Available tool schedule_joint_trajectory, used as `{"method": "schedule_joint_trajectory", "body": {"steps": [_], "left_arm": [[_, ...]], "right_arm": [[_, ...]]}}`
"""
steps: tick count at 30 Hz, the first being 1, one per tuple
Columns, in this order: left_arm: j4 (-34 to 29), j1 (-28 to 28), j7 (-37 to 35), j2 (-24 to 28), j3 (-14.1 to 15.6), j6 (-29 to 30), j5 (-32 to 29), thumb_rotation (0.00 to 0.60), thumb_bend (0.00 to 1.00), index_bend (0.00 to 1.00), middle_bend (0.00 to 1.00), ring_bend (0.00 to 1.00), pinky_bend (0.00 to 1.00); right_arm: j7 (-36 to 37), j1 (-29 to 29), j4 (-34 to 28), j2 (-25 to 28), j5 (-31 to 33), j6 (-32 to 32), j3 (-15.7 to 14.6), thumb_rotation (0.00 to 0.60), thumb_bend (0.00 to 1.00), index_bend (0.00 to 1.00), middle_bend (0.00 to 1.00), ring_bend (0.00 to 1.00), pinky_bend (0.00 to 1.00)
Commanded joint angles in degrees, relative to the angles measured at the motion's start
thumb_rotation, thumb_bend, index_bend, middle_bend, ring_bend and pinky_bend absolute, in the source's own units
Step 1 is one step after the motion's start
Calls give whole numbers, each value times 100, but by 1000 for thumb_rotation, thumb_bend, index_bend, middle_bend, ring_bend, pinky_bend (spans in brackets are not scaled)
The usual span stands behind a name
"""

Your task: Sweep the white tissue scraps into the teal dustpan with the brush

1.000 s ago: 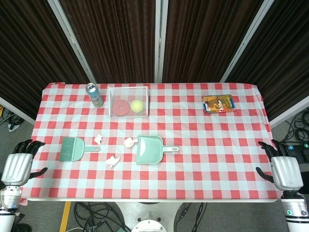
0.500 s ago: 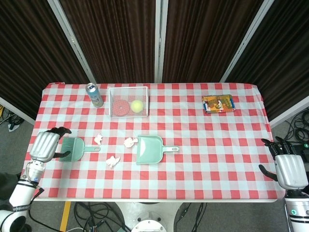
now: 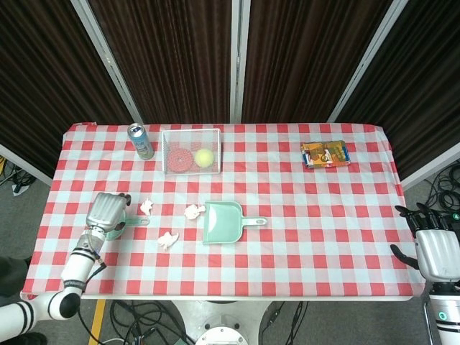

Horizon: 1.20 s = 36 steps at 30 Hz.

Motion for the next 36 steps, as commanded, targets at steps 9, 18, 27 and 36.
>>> {"method": "schedule_joint_trajectory", "body": {"steps": [9, 18, 27, 36], "left_arm": [[348, -423, 824, -569, 265, -80, -958, 600, 215, 435, 437, 726, 877], [431, -571, 865, -620, 374, -144, -1283, 600, 255, 447, 444, 727, 877], [575, -672, 872, -698, 507, -105, -1347, 600, 260, 459, 461, 731, 877], [786, -653, 529, -781, 555, 25, -1053, 600, 312, 558, 575, 776, 877]], "right_arm": [[58, -3, 27, -11, 54, -41, -4, 600, 77, 196, 308, 121, 168], [90, -7, 45, -11, 86, -58, -3, 600, 77, 196, 309, 121, 168], [106, -14, 55, -14, 108, -64, -5, 600, 77, 196, 309, 121, 169], [105, -20, 41, -13, 114, -81, -20, 600, 77, 196, 310, 121, 174]]}}
